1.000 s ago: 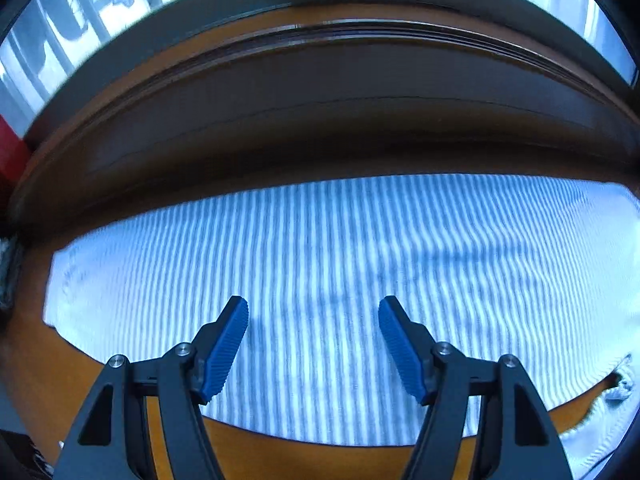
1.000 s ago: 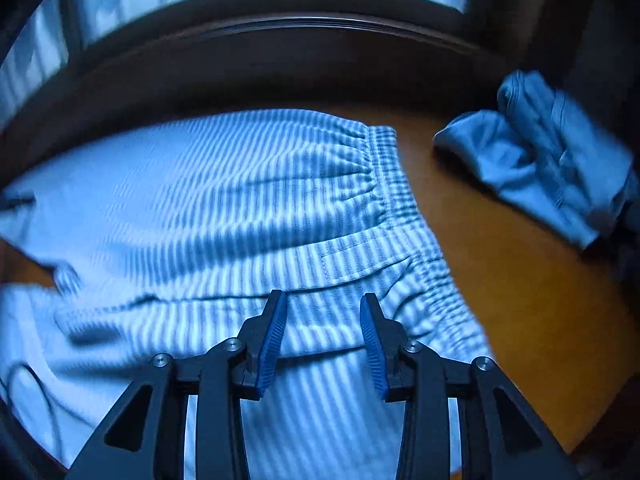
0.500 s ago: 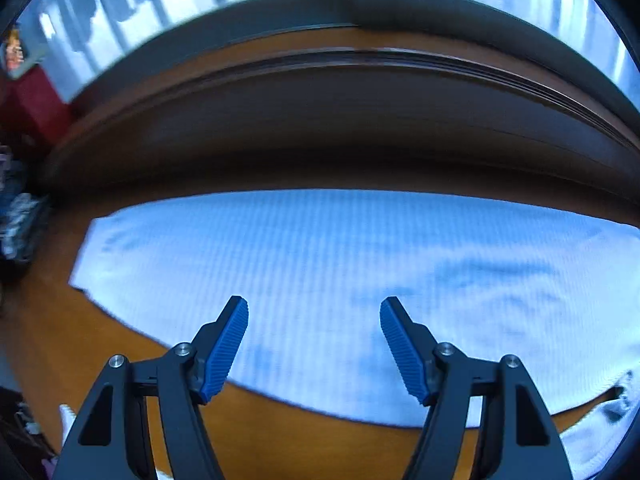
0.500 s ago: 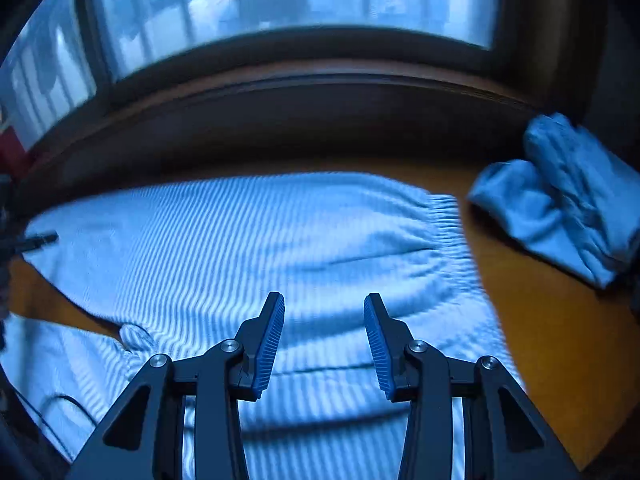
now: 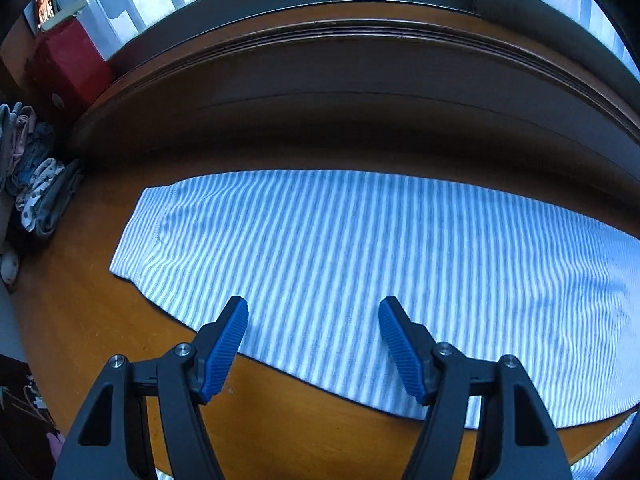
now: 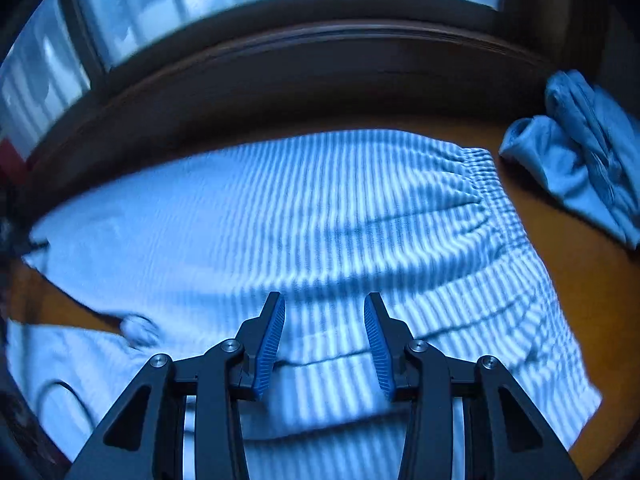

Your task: Fold clothes

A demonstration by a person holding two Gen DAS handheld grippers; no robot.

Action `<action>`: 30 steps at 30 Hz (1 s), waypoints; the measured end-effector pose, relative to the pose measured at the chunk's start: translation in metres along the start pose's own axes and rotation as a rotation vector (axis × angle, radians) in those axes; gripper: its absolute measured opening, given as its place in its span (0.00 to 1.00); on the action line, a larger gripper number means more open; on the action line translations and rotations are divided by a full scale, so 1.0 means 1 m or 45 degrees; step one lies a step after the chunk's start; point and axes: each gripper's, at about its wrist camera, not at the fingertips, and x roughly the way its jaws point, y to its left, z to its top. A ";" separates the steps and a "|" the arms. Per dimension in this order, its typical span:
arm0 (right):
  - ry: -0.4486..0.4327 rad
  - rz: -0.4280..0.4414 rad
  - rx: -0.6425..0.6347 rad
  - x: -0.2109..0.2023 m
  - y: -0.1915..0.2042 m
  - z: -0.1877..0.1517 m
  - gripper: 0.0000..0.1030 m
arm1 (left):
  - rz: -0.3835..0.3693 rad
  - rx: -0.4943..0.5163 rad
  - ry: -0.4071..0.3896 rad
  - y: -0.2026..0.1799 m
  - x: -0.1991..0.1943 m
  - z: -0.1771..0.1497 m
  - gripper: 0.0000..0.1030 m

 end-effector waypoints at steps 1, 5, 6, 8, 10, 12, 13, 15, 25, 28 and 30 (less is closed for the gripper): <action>-0.020 0.003 0.016 -0.008 0.004 -0.003 0.40 | -0.014 -0.005 0.003 0.004 0.001 -0.001 0.66; -0.052 -0.038 0.040 -0.032 0.024 -0.021 0.41 | -0.112 -0.064 0.032 0.025 0.003 -0.004 0.70; -0.048 -0.038 0.053 -0.037 0.029 -0.028 0.41 | -0.135 -0.083 0.039 0.031 0.002 -0.006 0.70; -0.039 -0.034 0.081 -0.047 0.039 -0.041 0.41 | -0.136 -0.090 0.013 0.040 -0.007 -0.011 0.67; -0.025 -0.025 0.085 -0.061 0.052 -0.059 0.41 | -0.170 -0.082 -0.046 0.047 -0.024 -0.017 0.67; -0.015 -0.036 0.069 -0.069 0.064 -0.076 0.42 | -0.282 -0.065 -0.105 0.052 -0.050 -0.028 0.68; -0.013 -0.046 0.059 -0.071 0.069 -0.083 0.43 | -0.330 -0.047 -0.128 0.054 -0.063 -0.033 0.68; -0.008 -0.064 0.037 -0.077 0.079 -0.097 0.44 | -0.396 0.031 -0.172 0.046 -0.092 -0.045 0.68; 0.036 -0.025 0.119 -0.064 0.092 -0.129 0.45 | -0.531 0.461 -0.230 -0.048 -0.115 -0.115 0.68; 0.031 0.013 0.154 -0.063 0.083 -0.128 0.45 | -0.607 0.470 -0.167 -0.066 -0.120 -0.132 0.68; 0.039 0.049 0.182 -0.064 0.076 -0.127 0.45 | -0.614 0.460 -0.159 -0.075 -0.117 -0.139 0.68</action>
